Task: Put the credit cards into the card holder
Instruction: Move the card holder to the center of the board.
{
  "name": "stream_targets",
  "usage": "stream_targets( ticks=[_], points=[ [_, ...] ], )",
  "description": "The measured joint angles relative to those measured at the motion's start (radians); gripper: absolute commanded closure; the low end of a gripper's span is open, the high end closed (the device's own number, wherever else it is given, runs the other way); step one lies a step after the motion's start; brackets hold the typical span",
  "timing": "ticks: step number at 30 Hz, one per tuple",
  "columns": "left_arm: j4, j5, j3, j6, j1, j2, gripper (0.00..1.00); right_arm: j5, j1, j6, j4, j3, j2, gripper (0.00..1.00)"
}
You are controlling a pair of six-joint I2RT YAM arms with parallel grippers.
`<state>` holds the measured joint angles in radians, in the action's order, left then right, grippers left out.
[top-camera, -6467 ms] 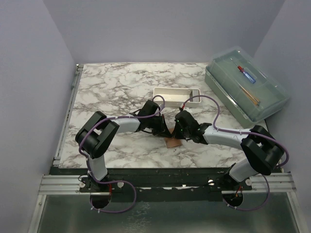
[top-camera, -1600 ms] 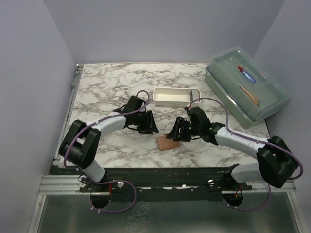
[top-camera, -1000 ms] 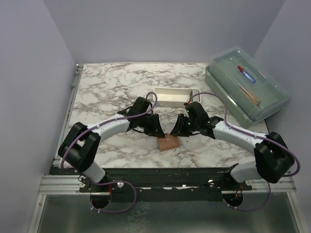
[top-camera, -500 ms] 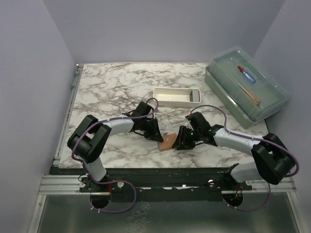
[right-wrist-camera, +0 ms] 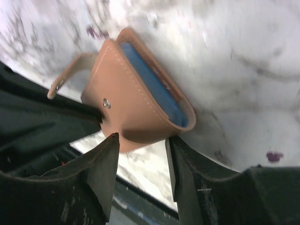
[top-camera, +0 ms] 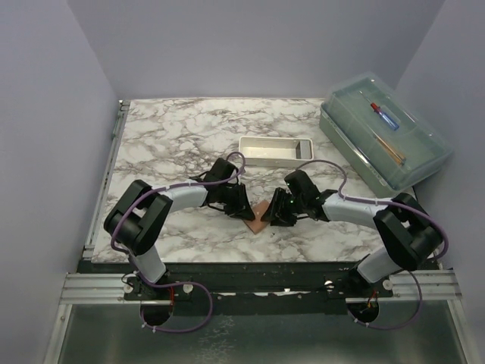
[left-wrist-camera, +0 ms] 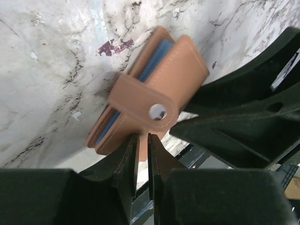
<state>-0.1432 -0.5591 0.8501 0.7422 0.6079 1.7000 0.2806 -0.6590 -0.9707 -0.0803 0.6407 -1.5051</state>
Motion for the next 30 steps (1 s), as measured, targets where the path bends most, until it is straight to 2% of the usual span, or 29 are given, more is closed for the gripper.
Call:
stream_targets(
  ticks=[7, 13, 15, 20, 23, 30],
  points=[
    [-0.001, -0.024, -0.005, 0.002, -0.034, -0.014, 0.77, -0.097, 0.0, 0.131, -0.027, 0.124, -0.089, 0.51],
    [-0.024, -0.075, -0.015, 0.001, -0.098, -0.061, 0.59, -0.103, 0.0, 0.262, -0.061, 0.253, -0.19, 0.46],
    [-0.049, -0.079, -0.011, -0.011, -0.127, -0.093, 0.57, -0.102, 0.0, 0.286, -0.064, 0.275, -0.204, 0.43],
    [-0.156, -0.022, 0.085, -0.073, -0.151, -0.137, 0.58, -0.085, 0.0, 0.314, -0.071, 0.291, -0.212, 0.37],
    [-0.196, 0.042, 0.154, -0.112, -0.146, -0.135, 0.66, -0.08, 0.0, 0.317, -0.07, 0.291, -0.213, 0.37],
    [-0.253, 0.15, 0.211, -0.162, -0.095, -0.069, 0.69, -0.082, -0.001, 0.317, -0.074, 0.293, -0.219, 0.46]
  ],
)
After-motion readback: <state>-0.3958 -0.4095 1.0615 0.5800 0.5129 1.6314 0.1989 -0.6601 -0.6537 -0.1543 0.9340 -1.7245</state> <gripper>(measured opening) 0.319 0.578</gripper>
